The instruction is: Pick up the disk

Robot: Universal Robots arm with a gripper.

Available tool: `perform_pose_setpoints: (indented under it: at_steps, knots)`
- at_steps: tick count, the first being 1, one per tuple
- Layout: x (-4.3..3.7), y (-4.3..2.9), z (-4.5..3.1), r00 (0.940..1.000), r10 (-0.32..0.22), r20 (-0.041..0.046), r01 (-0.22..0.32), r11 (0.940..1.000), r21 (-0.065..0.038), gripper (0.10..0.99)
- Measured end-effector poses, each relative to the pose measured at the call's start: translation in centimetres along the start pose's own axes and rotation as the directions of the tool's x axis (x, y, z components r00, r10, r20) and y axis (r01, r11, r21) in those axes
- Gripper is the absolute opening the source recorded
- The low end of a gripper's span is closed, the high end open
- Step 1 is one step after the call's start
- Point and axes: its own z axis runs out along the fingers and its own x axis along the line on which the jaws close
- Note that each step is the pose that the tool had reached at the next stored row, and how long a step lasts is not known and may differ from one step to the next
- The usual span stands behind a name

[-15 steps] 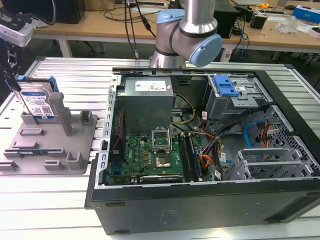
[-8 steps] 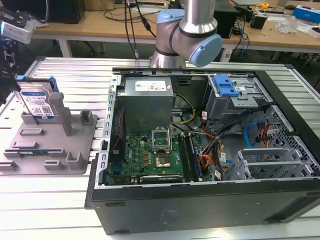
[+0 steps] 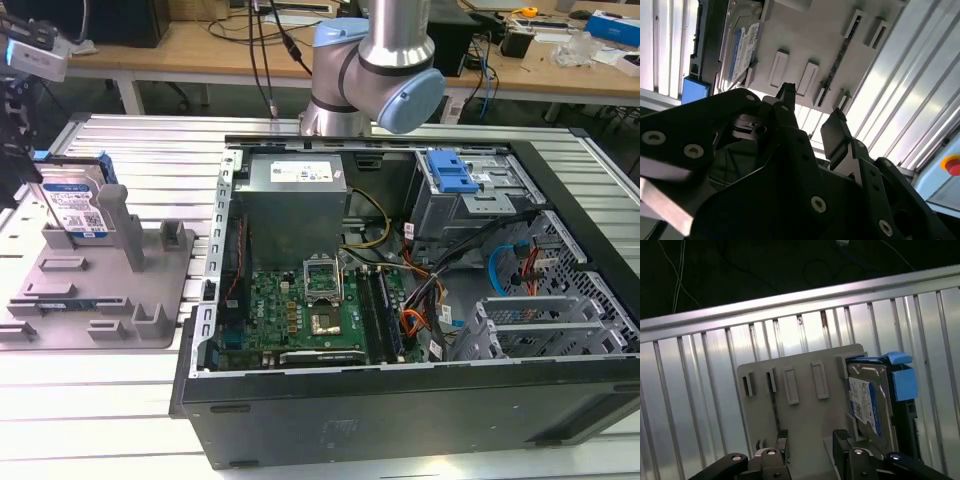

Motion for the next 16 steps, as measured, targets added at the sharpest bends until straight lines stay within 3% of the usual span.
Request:
perform_pose_setpoints:
  at_steps: [4, 11, 16]
  knots:
    - [0.01, 0.00, 0.08, 0.9967, -0.081, -0.0039, 0.081, 0.9967, 0.006, 0.482]
    - [-0.05, 0.01, 0.08, 0.9967, -0.081, -0.0042, 0.081, 0.9967, 0.006, 0.482]
    - [-1.87, 0.31, 0.08, 0.9962, -0.087, -0.0082, 0.087, 0.9962, 0.006, 0.482]
